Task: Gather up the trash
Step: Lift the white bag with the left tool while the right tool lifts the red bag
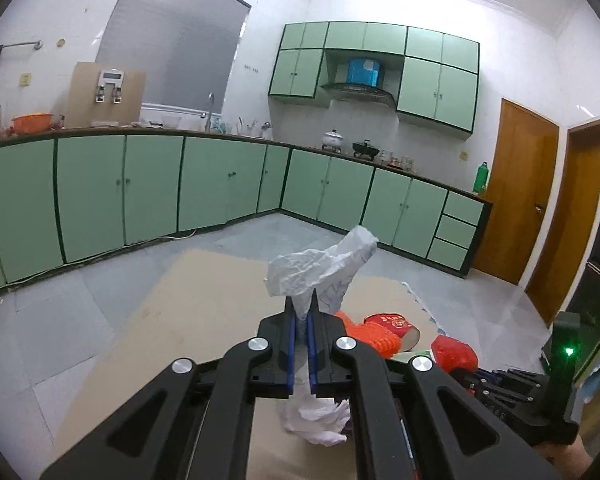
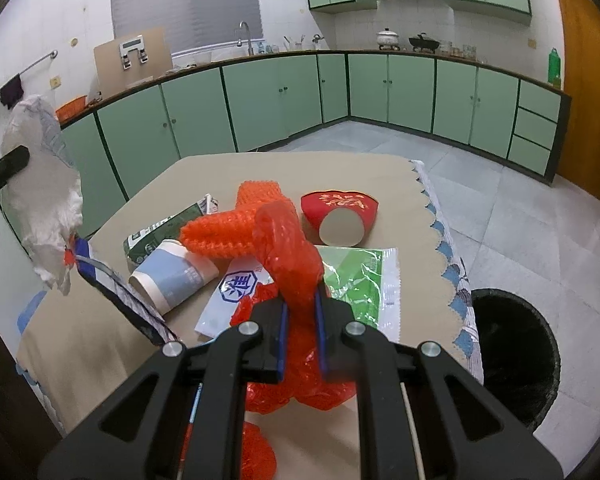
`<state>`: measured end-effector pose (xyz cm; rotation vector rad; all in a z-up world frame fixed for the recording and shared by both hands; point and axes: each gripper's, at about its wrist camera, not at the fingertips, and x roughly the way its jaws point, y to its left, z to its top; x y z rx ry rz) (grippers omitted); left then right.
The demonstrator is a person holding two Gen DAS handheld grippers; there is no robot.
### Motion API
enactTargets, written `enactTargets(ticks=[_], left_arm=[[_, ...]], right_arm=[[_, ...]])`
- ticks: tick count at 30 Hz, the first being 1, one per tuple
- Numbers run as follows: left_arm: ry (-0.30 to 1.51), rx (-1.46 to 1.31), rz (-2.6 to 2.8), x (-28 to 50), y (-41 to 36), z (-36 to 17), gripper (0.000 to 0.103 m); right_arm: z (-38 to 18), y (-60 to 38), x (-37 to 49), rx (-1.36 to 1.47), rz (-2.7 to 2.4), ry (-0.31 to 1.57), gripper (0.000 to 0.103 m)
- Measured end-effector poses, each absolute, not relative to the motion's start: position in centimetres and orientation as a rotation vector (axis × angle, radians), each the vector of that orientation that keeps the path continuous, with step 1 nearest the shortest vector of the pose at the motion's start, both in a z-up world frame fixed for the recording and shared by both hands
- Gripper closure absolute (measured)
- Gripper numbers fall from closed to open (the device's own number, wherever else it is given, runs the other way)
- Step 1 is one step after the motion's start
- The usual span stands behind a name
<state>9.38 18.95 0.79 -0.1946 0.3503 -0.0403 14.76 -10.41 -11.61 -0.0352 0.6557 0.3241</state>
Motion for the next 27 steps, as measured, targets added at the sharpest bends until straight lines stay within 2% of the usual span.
enactTargets(ticks=[6,16,27], left_arm=[[0.346,-0.161,-0.009,9.8,19.2,3.2,0.098],[0.402,-0.124,-0.098,9.8,14.7,3.7,0.098],[0.410,-0.100,-0.174,9.3,9.6,3.3,0.098]], right_arm=[[-10.1,-10.6,14.5,-0.027,0.324,0.634,0.093],[-3.5,-11.3,11.6,-0.025,0.335,0.541,0.093],[-0.5,-15.2,8.5,-0.012,0.267,0.496,0.093]])
